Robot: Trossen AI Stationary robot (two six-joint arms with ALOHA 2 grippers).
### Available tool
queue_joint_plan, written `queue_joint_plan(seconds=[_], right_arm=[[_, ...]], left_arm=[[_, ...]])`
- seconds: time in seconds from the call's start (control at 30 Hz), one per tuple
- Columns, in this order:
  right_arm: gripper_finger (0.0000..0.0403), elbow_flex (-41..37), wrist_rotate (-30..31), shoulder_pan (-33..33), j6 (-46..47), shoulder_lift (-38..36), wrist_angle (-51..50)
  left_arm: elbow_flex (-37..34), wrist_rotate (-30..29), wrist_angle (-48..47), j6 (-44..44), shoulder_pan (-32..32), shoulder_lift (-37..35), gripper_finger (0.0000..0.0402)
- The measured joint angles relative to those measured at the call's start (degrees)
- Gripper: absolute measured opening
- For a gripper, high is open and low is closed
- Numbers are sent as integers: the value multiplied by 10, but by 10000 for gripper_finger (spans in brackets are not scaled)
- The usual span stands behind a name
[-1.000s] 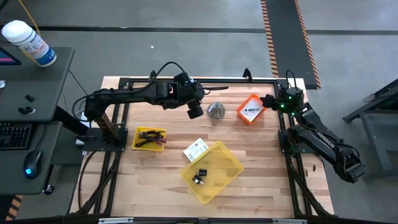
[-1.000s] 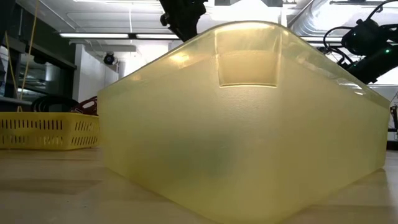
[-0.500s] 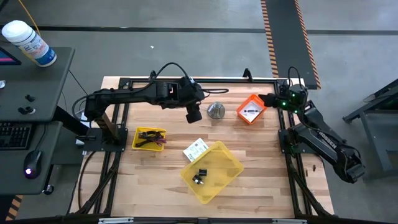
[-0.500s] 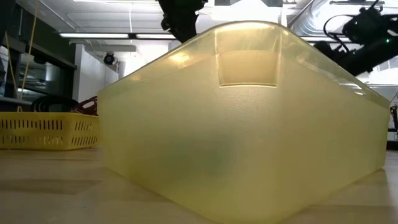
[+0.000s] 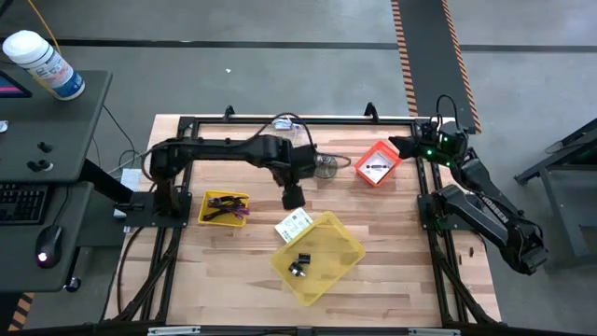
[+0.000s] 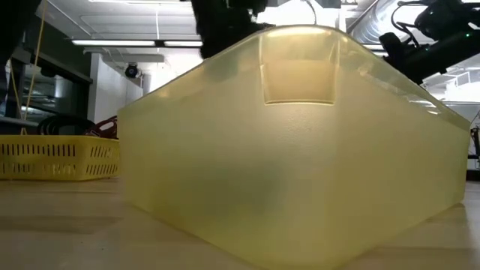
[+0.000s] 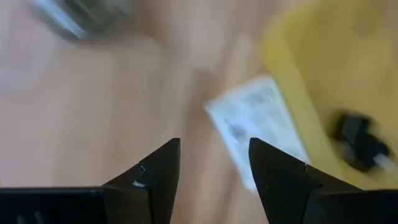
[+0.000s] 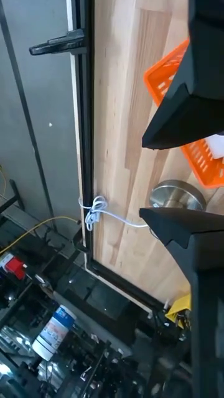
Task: Pick and place items into bin
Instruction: Put the white card reader box into the orange bin
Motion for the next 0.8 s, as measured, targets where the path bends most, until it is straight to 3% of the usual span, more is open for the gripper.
queue_joint_plan(seconds=[0.13, 0.53, 0.8], right_arm=[[156, 0, -8, 5, 2, -1, -1], [148, 0, -8, 28, 14, -3, -2], [148, 0, -8, 31, 14, -3, -2]], left_arm=[[0, 82, -21, 0, 0, 37, 177], [0, 88, -89, -1, 0, 97, 177], [-16, 91, -79, -14, 0, 102, 177]])
